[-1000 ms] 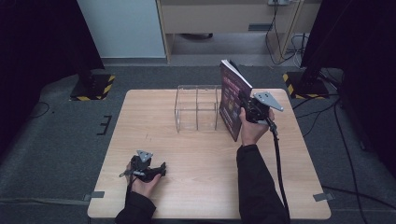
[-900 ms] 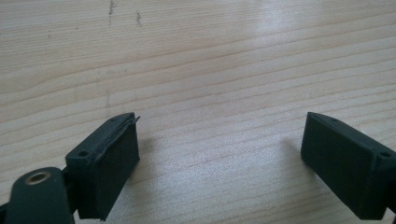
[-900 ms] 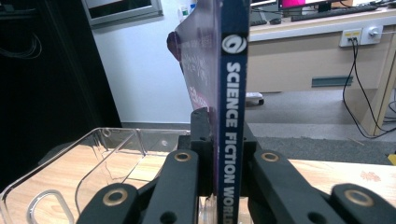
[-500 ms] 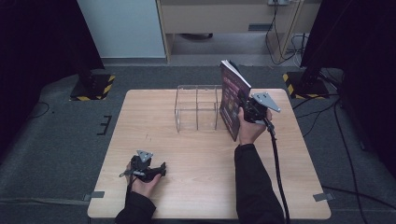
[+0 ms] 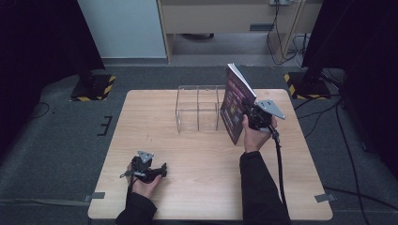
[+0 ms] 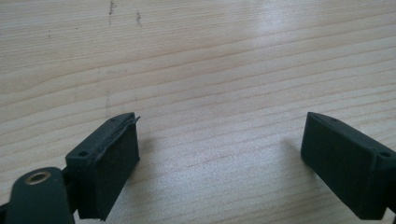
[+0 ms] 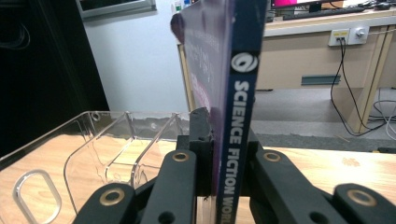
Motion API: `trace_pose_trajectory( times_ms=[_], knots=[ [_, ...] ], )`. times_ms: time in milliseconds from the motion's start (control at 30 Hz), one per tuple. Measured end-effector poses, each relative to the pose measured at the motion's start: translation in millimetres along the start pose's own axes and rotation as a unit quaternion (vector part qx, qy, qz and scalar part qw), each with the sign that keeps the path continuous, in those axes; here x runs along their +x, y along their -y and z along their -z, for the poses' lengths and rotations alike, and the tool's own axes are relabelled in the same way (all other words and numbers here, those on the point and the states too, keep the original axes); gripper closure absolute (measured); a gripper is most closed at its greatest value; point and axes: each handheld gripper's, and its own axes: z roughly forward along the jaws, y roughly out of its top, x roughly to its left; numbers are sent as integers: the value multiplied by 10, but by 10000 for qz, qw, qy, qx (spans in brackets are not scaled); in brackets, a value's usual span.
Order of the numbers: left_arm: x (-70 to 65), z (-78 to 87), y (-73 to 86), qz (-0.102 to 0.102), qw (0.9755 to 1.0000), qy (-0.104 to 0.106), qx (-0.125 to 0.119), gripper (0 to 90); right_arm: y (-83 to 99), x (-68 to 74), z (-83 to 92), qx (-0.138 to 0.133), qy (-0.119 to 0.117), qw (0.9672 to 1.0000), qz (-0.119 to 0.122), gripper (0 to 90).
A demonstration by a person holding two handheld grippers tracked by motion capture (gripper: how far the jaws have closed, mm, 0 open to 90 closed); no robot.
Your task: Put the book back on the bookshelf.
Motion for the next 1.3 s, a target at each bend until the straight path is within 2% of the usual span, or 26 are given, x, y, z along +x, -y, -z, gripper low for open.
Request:
trace_pose_trajectory(
  times_ms=[233, 500, 600, 800, 900, 967, 1167, 1300],
  knots=[
    [0, 0, 0, 0, 10000, 0, 0, 106, 0, -2, 34, 71, 22, 9999, 72, 776],
    [0, 0, 0, 0, 10000, 1, 1, 106, 13, -20, 44, 100, 52, 9999, 106, 765],
    [0, 0, 0, 0, 10000, 1, 0, 106, 12, -19, 43, 45, 76, 9999, 144, 717],
    [0, 0, 0, 0, 10000, 0, 0, 106, 7, -17, 36, 58, 105, 9998, 186, 718],
    [-1, 0, 0, 5, 10000, 2, 0, 106, 7, -18, 31, 93, 144, 9996, 221, 788],
    [0, 0, 0, 0, 10000, 0, 1, 106, 2, -26, 34, 113, 173, 9996, 187, 803],
    [0, 0, 0, 1, 10000, 1, -1, 106, 3, -2, 35, -14, 57, 9998, -187, 843],
    [0, 0, 0, 0, 10000, 1, -1, 106, -42, 59, 4, -8, 56, 10000, -74, 845]
  ],
)
